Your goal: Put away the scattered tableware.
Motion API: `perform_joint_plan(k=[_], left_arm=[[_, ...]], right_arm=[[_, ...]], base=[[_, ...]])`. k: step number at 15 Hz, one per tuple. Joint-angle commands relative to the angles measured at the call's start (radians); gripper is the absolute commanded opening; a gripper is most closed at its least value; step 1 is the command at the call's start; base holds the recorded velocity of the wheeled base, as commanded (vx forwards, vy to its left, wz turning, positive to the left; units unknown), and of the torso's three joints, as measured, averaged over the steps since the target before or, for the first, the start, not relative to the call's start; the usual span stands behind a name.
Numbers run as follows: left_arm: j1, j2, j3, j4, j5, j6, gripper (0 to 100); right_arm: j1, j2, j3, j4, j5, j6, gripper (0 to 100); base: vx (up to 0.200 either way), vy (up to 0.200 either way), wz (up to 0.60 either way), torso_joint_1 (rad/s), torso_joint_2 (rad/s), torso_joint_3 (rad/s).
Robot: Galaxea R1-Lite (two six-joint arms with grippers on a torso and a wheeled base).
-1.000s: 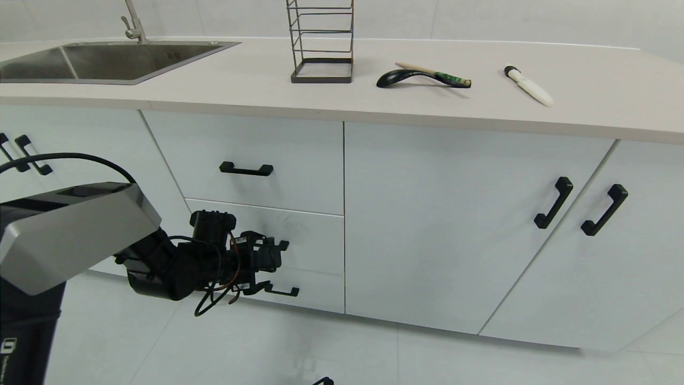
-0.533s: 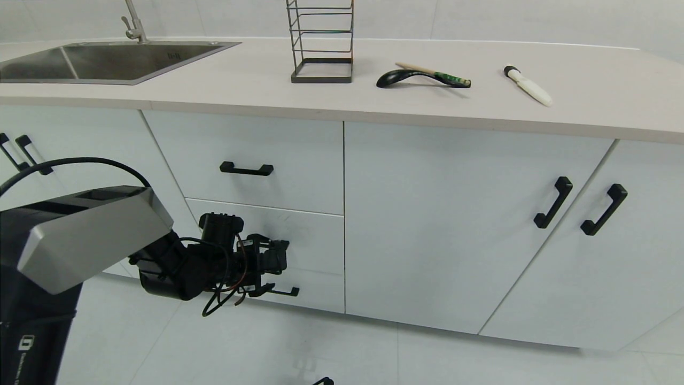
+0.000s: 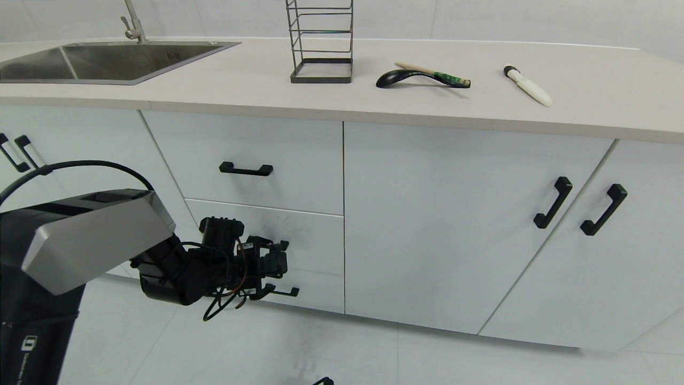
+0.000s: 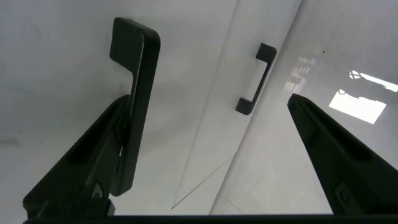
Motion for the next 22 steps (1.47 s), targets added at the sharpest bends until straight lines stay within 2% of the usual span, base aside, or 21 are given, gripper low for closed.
perform_joint_plan(k=[1,12,17,20,22], left_arm=[[0.001,-0.011,0.024,0.016,0.000,-0.002,100],[0.001,-0.076,0.100,0.005,0.000,0.001,100],[-0.001,-0.194,0.278,-0.020,-0.003,0.001,100],[-0.009,-0.272,0.391,-0.170,-0.003,-0.006,100],[-0.022,-0.332,0.492,-0.237,-0.003,-0.038,100]], right_arm=[[0.001,0.001,0.000,0.000,0.001,-0.001,0],[0.001,0.001,0.000,0.000,0.001,-0.001,0],[0.001,0.001,0.000,0.000,0.001,-0.001,0],[0.001,0.001,0.000,0.000,0.001,0.001,0],[0.001,0.001,0.000,0.000,0.001,0.001,0]], base=[[0.000,0.000,0.00,0.000,0.00,0.000],[0.000,0.000,0.00,0.000,0.00,0.000],[0.000,0.000,0.00,0.000,0.00,0.000],[0.000,0.000,0.00,0.000,0.00,0.000],[0.000,0.000,0.00,0.000,0.00,0.000]])
